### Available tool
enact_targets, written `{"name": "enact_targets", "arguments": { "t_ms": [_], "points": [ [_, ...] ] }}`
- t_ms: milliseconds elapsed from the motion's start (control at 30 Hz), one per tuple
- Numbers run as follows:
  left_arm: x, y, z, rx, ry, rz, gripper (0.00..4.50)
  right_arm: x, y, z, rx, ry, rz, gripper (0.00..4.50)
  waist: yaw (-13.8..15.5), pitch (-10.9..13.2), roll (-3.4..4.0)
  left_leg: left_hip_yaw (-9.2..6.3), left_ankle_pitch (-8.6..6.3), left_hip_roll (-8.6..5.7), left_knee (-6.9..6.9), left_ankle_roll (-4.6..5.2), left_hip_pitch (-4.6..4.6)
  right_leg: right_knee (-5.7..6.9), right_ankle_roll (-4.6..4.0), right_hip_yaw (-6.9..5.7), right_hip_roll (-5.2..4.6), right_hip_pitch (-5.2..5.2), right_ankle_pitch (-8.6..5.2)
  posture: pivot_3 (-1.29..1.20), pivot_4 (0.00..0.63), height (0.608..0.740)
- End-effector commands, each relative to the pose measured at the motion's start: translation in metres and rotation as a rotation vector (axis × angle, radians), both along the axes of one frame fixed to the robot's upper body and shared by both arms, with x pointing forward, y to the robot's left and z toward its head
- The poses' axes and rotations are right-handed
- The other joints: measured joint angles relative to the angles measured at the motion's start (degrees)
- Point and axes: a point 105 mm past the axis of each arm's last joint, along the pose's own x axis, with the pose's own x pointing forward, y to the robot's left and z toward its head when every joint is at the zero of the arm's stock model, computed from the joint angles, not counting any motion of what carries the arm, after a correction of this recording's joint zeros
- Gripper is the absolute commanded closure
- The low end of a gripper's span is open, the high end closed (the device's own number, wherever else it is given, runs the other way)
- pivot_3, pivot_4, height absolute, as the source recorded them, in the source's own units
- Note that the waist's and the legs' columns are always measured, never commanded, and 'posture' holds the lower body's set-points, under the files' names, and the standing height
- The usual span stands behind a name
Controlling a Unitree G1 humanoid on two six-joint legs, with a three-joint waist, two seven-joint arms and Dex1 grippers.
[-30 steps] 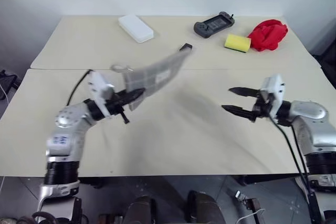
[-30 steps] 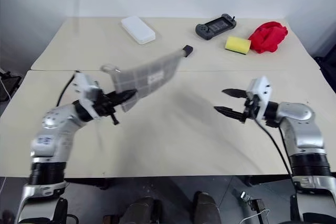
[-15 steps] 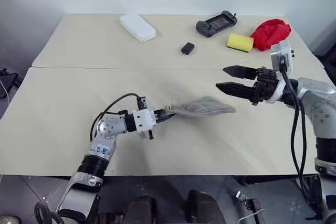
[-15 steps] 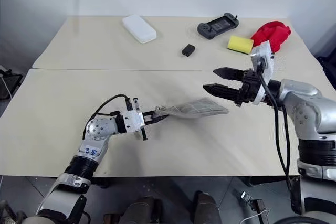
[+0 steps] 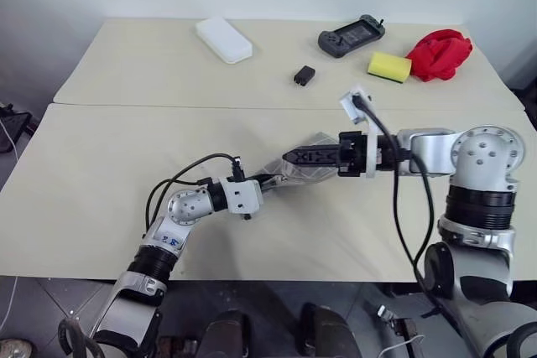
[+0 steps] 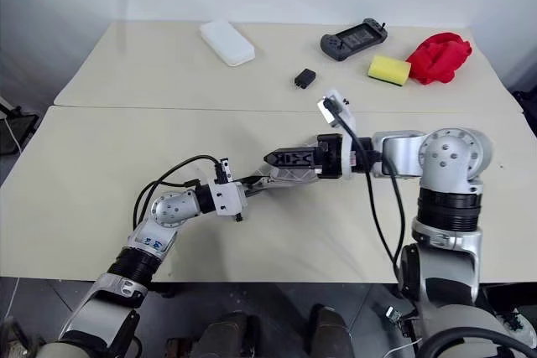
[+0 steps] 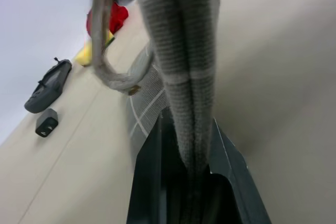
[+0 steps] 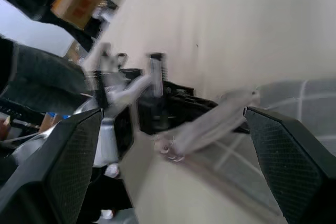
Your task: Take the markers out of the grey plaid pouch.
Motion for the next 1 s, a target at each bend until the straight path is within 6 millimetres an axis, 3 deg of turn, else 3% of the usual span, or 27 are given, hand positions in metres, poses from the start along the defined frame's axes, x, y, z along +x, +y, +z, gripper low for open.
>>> {"name": "enact_targets", "arguments": {
  "t_ms": [33, 200, 633, 867, 933, 1000],
  "points": [
    [-0.002, -0.004, -0.002, 0.011, -0.009, -0.008, 4.50, -0.003, 0.008, 0.001, 0.020, -0.001, 0.023, 0.03, -0.1, 0.0, 0.00, 0.01, 0.00, -0.04, 0.01, 0.00, 0.00, 0.00, 0.01, 0.01, 0.00, 0.00, 0.01, 0.00, 0.150, 0.740],
    [-0.003, -0.004, -0.001, 0.010, -0.013, 0.000, 4.50, -0.003, 0.013, -0.002, 0.019, 0.021, 0.028, 0.03, -0.1, 0.0, 0.00, 0.01, 0.00, -0.08, 0.04, 0.00, 0.00, 0.02, 0.02, 0.00, 0.05, 0.02, 0.01, 0.00, 0.150, 0.740],
    [-0.001, 0.000, 0.005, -0.023, -0.003, 0.022, 4.50, 0.002, 0.017, 0.005, 0.114, 0.008, -0.009, 4.36, -0.3, 0.0, 0.01, 0.03, 0.00, -0.07, 0.04, 0.00, 0.01, 0.03, 0.02, 0.00, 0.07, 0.01, 0.01, 0.00, 0.150, 0.740],
    [-0.011, 0.004, 0.022, -0.201, 0.176, -0.079, 4.50, 0.013, -0.002, 0.026, 0.242, -0.053, -0.082, 4.46, -0.9, 0.0, 0.01, 0.03, 0.00, -0.05, 0.04, 0.00, 0.00, 0.02, 0.02, 0.01, 0.08, 0.01, 0.01, 0.00, 0.150, 0.740],
    [-0.012, 0.016, 0.038, -0.359, 0.325, -0.097, 4.50, 0.015, -0.019, 0.036, 0.272, -0.089, -0.115, 4.46, -1.2, 0.0, 0.01, 0.02, 0.00, -0.05, 0.04, 0.00, -0.01, 0.03, 0.02, 0.01, 0.08, 0.01, 0.00, 0.00, 0.150, 0.740],
    [-0.017, 0.027, 0.042, -0.403, 0.432, -0.126, 4.50, 0.014, -0.035, 0.044, 0.284, -0.123, -0.137, 4.46, -1.4, 0.0, 0.01, -0.03, 0.00, 0.03, 0.04, 0.00, -0.02, 0.02, 0.02, 0.02, 0.07, 0.01, 0.00, 0.00, 0.150, 0.740]
  ]
}}
